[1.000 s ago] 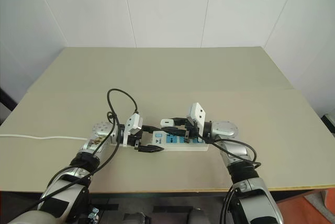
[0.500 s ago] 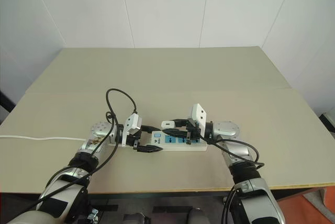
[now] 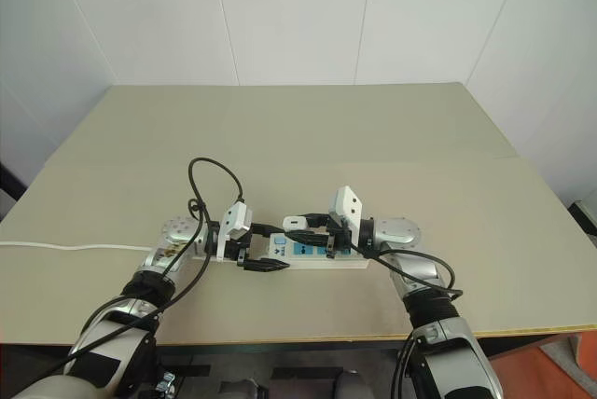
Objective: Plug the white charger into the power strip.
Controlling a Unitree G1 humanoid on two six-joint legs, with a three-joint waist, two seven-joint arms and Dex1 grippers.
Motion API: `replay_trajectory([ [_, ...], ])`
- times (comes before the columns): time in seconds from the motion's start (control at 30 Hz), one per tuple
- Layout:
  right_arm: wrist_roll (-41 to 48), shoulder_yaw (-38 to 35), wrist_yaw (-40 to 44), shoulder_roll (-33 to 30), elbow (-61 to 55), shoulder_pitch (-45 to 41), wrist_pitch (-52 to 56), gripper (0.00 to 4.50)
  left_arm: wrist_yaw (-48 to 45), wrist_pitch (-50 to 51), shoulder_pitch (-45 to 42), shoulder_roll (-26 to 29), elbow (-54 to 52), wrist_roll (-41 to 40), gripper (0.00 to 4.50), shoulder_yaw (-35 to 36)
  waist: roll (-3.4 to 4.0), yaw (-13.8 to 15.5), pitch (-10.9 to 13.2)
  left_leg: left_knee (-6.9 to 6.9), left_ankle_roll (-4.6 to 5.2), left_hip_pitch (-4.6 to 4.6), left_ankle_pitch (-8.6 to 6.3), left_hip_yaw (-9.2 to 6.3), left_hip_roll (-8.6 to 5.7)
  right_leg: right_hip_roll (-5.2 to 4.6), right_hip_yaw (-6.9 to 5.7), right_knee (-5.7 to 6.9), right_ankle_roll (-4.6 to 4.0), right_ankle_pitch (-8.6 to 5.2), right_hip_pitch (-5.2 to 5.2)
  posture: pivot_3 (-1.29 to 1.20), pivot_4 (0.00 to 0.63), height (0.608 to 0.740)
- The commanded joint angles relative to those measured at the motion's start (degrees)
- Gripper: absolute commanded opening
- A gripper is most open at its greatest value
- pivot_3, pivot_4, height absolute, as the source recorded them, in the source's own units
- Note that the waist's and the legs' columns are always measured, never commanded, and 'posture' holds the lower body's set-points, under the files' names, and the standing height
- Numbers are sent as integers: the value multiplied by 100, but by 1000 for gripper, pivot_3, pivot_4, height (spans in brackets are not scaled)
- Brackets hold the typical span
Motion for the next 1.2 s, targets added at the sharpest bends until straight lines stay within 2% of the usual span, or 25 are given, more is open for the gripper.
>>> replay_trajectory([
  [0.03, -32, -15, -6, -27, -42, 60, -116, 1106, -37, 52, 87, 74, -18, 164, 3287, -145, 0, 0, 0, 0, 0, 0, 0, 0, 0, 0, 0, -1, 0, 0, 0, 0, 150, 740],
  [0.37, -207, -57, -49, -321, 320, 410, -240, 1106, -34, 50, 103, 187, -12, 135, 3287, -98, 0, 10, 0, -3, 0, 6, 0, 0, 0, 0, 0, -3, 0, 0, 8, 0, 150, 740],
  [1.2, -410, 21, 142, -847, 1966, 172, -805, 1106, -75, 249, 338, 563, -418, 13, 3287, -42, -4, -4, -3, -11, 0, 65, -1, 3, 1, 0, 5, -19, 0, -3, 63, 0, 150, 740],
])
